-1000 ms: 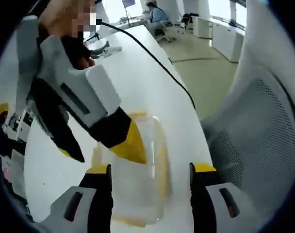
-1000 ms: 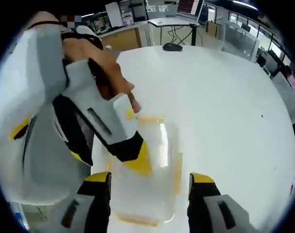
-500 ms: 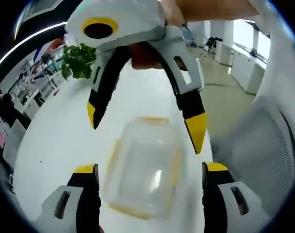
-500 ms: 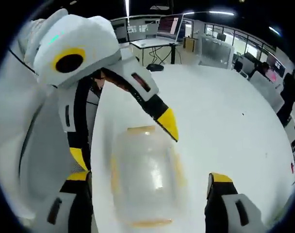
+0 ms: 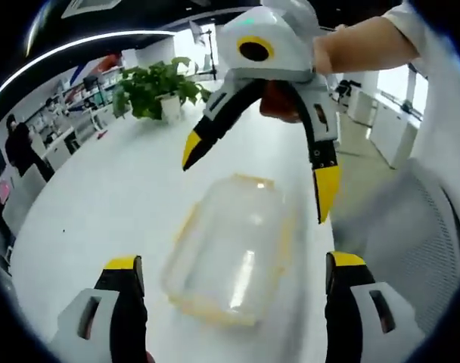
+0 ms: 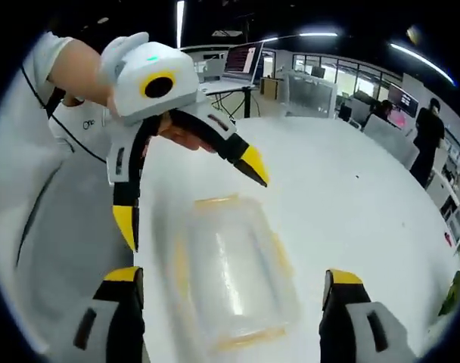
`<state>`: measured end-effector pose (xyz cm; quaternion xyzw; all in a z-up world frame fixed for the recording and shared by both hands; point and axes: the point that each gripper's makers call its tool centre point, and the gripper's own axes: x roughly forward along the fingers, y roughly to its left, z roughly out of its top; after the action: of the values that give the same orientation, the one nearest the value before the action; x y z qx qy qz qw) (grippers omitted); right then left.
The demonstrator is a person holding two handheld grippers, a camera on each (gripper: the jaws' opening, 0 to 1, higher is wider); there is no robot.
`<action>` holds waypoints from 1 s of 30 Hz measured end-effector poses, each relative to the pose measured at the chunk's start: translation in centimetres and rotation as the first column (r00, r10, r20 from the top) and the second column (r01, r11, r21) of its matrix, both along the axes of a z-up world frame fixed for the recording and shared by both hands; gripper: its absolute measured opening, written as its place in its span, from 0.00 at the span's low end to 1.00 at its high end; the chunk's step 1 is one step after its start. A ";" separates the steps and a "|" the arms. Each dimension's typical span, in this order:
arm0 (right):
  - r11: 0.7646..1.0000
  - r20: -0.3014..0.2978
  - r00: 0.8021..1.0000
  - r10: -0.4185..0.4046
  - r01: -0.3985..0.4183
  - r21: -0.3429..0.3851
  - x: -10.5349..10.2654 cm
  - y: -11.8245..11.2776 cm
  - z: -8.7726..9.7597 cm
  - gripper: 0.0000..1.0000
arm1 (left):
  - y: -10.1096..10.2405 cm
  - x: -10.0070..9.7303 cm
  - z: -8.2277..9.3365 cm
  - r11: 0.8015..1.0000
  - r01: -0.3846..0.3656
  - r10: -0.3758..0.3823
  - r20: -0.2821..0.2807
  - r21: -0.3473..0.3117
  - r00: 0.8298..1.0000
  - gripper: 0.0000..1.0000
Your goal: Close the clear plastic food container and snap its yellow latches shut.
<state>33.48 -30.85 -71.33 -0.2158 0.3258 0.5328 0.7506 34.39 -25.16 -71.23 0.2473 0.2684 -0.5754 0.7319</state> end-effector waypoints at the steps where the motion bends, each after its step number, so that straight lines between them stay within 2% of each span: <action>1: 1.000 0.001 1.000 0.002 -0.002 -0.001 -0.1 -0.1 -0.2 0.99 | 0.2 0.1 -0.1 1.000 0.002 -0.002 0.003 -0.003 1.000 0.99; 4: 0.999 0.015 1.000 0.026 -0.025 -0.046 -0.4 -0.8 -1.3 0.99 | 0.7 0.7 -0.7 1.000 0.012 -0.013 0.021 0.023 1.000 0.99; 7: 0.996 0.002 0.999 0.034 -0.034 -0.086 -0.6 -1.5 -2.4 0.99 | 0.7 0.0 -1.4 0.992 0.107 -0.110 0.040 0.063 0.993 0.98; 8: 0.996 -0.003 0.999 0.034 -0.034 -0.085 -0.6 -1.6 -2.6 0.99 | 0.4 -0.2 -1.6 0.990 0.122 -0.125 0.043 0.063 0.991 0.98; 9: 0.996 0.001 1.000 0.030 -0.030 -0.085 -0.5 -1.8 -2.8 0.99 | 0.5 0.0 -2.0 0.987 0.129 -0.135 0.051 0.093 0.990 0.97; 10: 0.996 0.006 1.000 0.027 -0.027 -0.090 -0.3 -1.9 -2.9 0.99 | 0.6 0.1 -2.3 0.985 0.130 -0.138 0.060 0.112 0.989 0.96; 12: 0.995 0.008 1.000 0.027 -0.026 -0.094 -0.3 -2.1 -3.0 0.94 | 0.1 0.3 -2.3 0.989 0.124 -0.129 0.056 0.086 0.990 0.96; 14: 0.994 0.018 0.999 0.035 -0.033 -0.107 -0.2 -2.3 -3.3 0.92 | 0.2 0.4 -2.6 0.988 0.118 -0.123 0.050 0.097 0.991 0.93; 20: 0.981 0.060 0.993 0.102 -0.090 -0.171 0.0 -2.2 -3.7 0.87 | 0.1 0.6 -3.0 0.984 0.130 -0.138 0.055 0.124 0.989 0.92; 24: 0.977 0.041 0.993 0.106 -0.097 -0.192 0.1 -1.9 -4.4 0.81 | 0.5 0.9 -4.0 0.976 0.141 -0.151 0.052 0.167 0.987 0.89; 29: 0.970 0.051 0.992 0.114 -0.100 -0.223 0.3 -2.2 -4.4 0.77 | 0.5 0.7 -3.9 0.975 0.155 -0.162 0.036 0.159 0.986 0.80; 30: 0.969 0.051 0.992 0.118 -0.104 -0.225 0.2 -2.2 -4.4 0.77 | 0.6 1.0 -3.8 0.976 0.152 -0.160 0.038 0.157 0.986 0.76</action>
<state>33.72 -33.04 -75.72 -0.3331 0.3465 0.5270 0.7009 35.35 -24.56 -75.05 0.3378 0.2732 -0.6021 0.6698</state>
